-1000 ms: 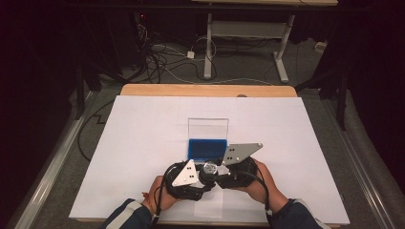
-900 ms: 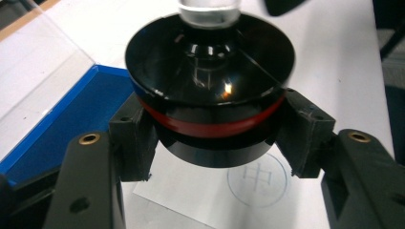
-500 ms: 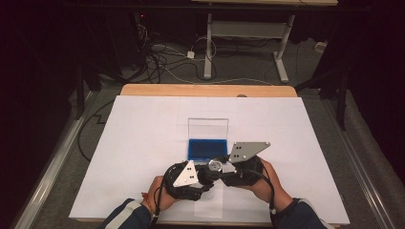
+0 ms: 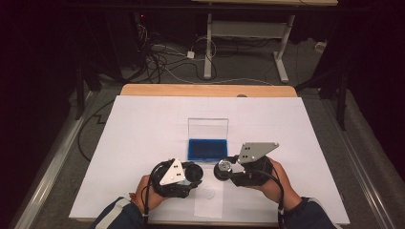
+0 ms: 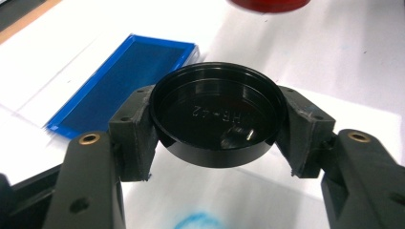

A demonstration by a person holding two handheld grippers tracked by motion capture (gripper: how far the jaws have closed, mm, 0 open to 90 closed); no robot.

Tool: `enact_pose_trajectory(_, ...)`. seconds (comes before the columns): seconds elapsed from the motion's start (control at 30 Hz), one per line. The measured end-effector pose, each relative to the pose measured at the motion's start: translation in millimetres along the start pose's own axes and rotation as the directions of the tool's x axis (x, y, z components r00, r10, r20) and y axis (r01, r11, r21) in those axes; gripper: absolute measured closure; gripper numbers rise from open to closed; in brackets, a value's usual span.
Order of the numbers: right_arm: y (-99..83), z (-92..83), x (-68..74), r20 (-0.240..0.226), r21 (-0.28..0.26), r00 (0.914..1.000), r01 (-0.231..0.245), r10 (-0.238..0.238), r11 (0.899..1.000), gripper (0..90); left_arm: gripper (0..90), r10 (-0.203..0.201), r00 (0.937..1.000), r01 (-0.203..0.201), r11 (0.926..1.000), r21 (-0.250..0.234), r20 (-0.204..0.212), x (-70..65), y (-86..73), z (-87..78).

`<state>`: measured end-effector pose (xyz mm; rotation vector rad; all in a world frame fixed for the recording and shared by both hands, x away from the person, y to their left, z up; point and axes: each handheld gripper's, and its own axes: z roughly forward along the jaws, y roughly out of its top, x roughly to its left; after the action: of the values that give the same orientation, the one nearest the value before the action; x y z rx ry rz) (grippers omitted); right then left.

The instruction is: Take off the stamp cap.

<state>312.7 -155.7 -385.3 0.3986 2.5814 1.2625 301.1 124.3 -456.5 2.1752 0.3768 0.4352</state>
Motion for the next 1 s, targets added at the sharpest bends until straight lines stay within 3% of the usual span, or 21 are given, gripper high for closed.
enact_pose_trajectory(0.3,-12.9,-8.0,-3.7,0.023,0.042,0.9997,-0.008,0.007,0.999,57.0,36.7,-0.008,0.9998,0.008,1.0,0.003,-0.016,6.1,-6.5,-12.3)
enact_pose_trajectory(1.0,-32.8,-28.6,-7.3,0.071,0.06,0.997,-0.035,0.031,0.998,57.0,36.7,-0.067,0.9951,0.066,0.9976,-0.021,-0.072,17.3,-28.0,-41.9)
